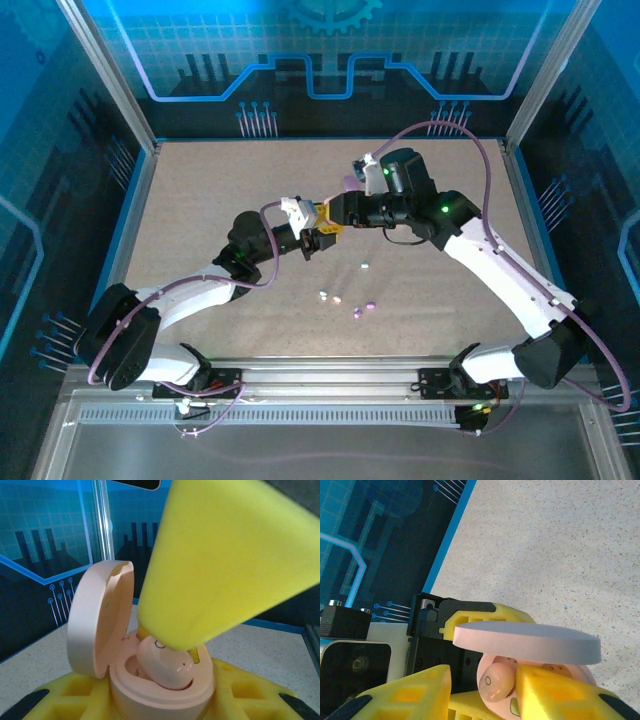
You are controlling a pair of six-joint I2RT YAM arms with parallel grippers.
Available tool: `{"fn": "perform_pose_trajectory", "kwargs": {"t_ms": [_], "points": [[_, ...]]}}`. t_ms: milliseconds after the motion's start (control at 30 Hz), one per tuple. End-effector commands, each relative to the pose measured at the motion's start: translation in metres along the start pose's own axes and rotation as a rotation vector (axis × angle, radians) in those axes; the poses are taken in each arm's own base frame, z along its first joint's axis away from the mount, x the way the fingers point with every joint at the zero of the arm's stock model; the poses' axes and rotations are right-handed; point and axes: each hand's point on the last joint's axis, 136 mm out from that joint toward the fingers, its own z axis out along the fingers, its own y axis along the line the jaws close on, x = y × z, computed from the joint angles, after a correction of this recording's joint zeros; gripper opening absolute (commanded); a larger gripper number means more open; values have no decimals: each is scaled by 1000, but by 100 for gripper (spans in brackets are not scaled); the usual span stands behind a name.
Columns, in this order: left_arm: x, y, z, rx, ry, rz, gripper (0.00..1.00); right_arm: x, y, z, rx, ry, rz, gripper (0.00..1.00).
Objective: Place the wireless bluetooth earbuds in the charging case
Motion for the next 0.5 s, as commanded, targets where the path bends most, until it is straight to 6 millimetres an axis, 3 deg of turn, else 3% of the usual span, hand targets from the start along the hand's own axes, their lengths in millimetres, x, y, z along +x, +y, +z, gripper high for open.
{"fn": "perform_pose_trajectory", "kwargs": {"t_ms": [0, 267, 467], "points": [[-26, -4, -3, 6, -81, 37, 29, 1, 5, -12, 23, -7, -19, 43], [-22, 0, -3, -18, -69, 32, 28, 0, 23, -26, -49, -25, -61, 47], [-21, 2, -5, -39, -64, 33, 28, -1, 41, -51, -119, -85, -154, 46]]}}
